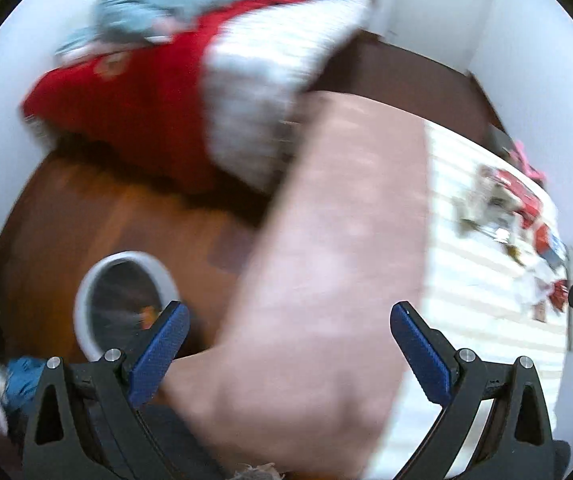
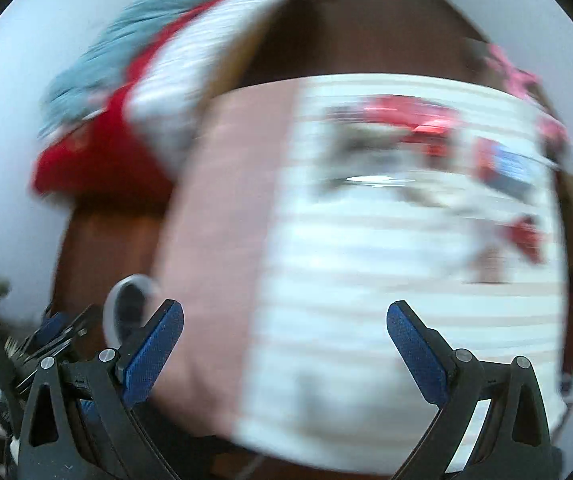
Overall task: Collect trash
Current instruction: 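Move both tools back over the table, then grasp the milk carton with the right tool while the left tool grasps the white wrapper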
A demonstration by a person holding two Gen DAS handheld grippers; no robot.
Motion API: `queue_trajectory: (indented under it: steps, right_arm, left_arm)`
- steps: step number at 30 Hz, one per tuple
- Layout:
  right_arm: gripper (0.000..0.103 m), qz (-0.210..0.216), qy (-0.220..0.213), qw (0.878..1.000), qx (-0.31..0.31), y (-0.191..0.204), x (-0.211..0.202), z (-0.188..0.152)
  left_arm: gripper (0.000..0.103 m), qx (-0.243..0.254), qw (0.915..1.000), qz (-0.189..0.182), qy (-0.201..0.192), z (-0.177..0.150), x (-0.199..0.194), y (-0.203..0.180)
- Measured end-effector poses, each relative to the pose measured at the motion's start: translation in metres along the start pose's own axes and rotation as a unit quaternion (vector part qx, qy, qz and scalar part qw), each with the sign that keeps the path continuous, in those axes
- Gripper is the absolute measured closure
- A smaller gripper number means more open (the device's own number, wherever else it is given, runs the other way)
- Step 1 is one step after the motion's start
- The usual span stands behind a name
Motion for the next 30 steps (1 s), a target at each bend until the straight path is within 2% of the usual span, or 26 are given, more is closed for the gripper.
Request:
queue_trajectory:
  steps: [4, 7, 10, 14, 15, 16, 17, 20, 21, 25, 29, 30]
  right_arm:
    - [0.000, -0.056, -0.005, 0.997, 0.052, -0.082, 0.013, 0.062]
    - [0.000, -0.076, -0.003, 0.994, 0.076, -0.126, 0.026, 0.099]
    - [0.000, -0.077, 0.003, 0.991, 0.109, -0.158, 0.041, 0.129]
    - [0.000, -0.072, 0.014, 0.987, 0.141, -0.175, 0.068, 0.155]
    - [0.000, -0.071, 0.016, 0.987, 0.145, -0.177, 0.073, 0.158]
    - [0.000, -0.068, 0.019, 0.986, 0.148, -0.177, 0.081, 0.163]
    - [0.000, -0.068, 0.023, 0.986, 0.150, -0.176, 0.088, 0.167]
    - [0.000, -0.071, 0.030, 0.986, 0.150, -0.175, 0.103, 0.172]
    - [0.000, -0.080, 0.033, 0.985, 0.148, -0.173, 0.109, 0.174]
    - [0.000, -0.098, 0.042, 0.984, 0.144, -0.168, 0.126, 0.176]
    - [0.001, -0.127, 0.043, 0.982, 0.132, -0.167, 0.131, 0.172]
    - [0.013, -0.130, 0.036, 0.983, 0.126, -0.165, 0.130, 0.170]
  left_arm:
    - [0.000, 0.036, 0.9980, -0.051, 0.009, 0.048, 0.036, -0.073]
    - [0.001, 0.057, 0.9945, -0.085, 0.022, 0.083, 0.063, -0.118]
    - [0.001, 0.087, 0.9905, -0.102, 0.030, 0.111, 0.089, -0.153]
    - [0.002, 0.131, 0.9846, -0.108, 0.040, 0.132, 0.120, -0.186]
    - [0.012, 0.140, 0.9831, -0.109, 0.045, 0.134, 0.127, -0.193]
    - [0.027, 0.147, 0.9823, -0.107, 0.048, 0.135, 0.131, -0.197]
    - [0.035, 0.152, 0.9817, -0.102, 0.051, 0.136, 0.135, -0.201]
    - [0.047, 0.166, 0.9812, -0.088, 0.043, 0.137, 0.140, -0.209]
    - [0.059, 0.170, 0.9812, -0.083, 0.037, 0.138, 0.138, -0.210]
    - [0.085, 0.177, 0.9811, -0.074, 0.028, 0.137, 0.132, -0.205]
    - [0.088, 0.179, 0.9824, -0.053, 0.010, 0.134, 0.124, -0.200]
    - [0.089, 0.179, 0.9828, -0.047, 0.005, 0.133, 0.120, -0.195]
Point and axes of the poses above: each gripper's, at about its wrist camera, not at the fingertips, and x roughly the way its jaws point, y to its left, z to its top, the point moved 3 cm from there along x, roughly the way its jaws point, and after that the axes turned 12 degrees about x, right-handed, at the moved point
